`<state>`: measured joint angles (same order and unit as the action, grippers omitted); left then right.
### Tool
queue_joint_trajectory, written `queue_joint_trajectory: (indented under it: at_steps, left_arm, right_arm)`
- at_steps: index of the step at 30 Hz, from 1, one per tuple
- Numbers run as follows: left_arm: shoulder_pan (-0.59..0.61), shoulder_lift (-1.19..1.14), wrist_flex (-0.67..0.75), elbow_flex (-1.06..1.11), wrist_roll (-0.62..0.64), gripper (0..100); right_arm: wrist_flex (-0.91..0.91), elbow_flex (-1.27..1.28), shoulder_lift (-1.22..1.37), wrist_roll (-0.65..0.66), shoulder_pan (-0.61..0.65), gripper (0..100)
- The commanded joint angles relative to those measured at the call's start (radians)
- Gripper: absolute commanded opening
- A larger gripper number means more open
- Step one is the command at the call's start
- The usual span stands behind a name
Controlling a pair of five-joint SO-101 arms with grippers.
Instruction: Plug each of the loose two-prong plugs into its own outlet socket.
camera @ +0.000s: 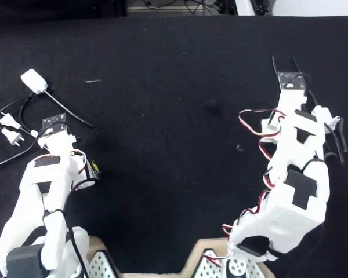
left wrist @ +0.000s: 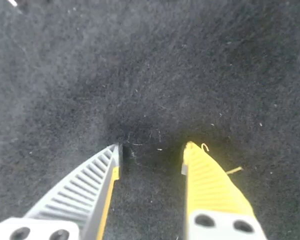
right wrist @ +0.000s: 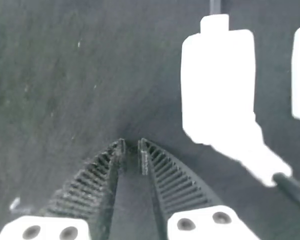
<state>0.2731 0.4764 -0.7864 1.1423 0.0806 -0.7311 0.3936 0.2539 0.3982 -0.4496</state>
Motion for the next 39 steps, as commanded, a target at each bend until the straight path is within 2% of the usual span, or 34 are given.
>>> queue_joint_trajectory:
  at_steps: [1,15,39]
  left_arm:
    - [0.028,-0.005,0.028,-0.027,0.005,20]
    - [0.028,-0.005,0.028,-0.027,0.005,20]
    - [0.027,-0.005,0.026,-0.027,0.005,20]
  right_arm:
    - [0.086,-0.038,-0.004,0.009,-0.021,4.9]
    - [0.210,-0.044,0.071,0.069,-0.054,4.9]
    - [0.209,-0.087,0.071,0.071,-0.104,4.9]
